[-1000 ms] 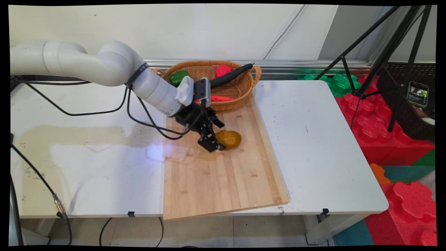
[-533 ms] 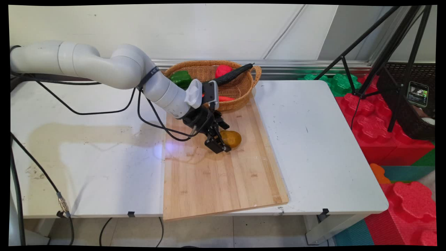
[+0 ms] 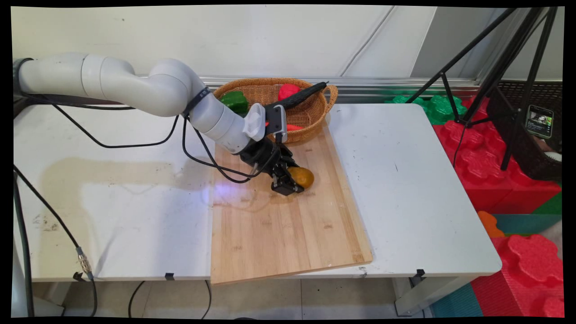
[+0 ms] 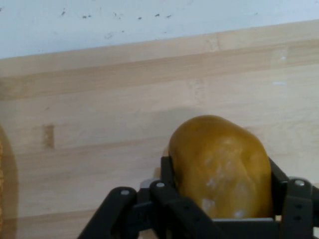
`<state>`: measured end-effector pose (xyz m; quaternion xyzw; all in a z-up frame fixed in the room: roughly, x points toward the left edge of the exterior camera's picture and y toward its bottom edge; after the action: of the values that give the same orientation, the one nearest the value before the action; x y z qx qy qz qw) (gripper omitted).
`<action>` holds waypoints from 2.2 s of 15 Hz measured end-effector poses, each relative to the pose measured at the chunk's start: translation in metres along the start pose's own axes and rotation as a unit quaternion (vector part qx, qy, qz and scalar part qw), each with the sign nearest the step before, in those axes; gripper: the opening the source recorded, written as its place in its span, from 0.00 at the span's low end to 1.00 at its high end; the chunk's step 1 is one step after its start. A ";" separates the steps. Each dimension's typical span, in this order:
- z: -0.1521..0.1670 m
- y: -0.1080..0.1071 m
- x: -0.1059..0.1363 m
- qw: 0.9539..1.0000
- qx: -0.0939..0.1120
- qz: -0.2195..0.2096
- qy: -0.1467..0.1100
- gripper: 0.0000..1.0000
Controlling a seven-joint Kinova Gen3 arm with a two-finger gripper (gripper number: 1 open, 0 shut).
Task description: Place the picked object in the vegetable basket
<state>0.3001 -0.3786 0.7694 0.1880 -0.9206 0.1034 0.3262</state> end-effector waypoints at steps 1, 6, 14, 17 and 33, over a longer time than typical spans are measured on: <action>0.000 0.001 0.001 1.000 0.000 0.000 0.001 0.00; -0.013 0.004 0.004 1.000 0.003 -0.002 0.015 0.00; -0.070 0.009 0.008 0.999 0.014 0.001 0.050 0.00; -0.098 0.007 0.007 0.998 0.017 0.006 0.059 0.00; -0.194 -0.060 -0.017 0.993 0.081 -0.015 0.082 0.00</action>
<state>0.4463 -0.3677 0.9117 0.2185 -0.8763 0.1876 0.3863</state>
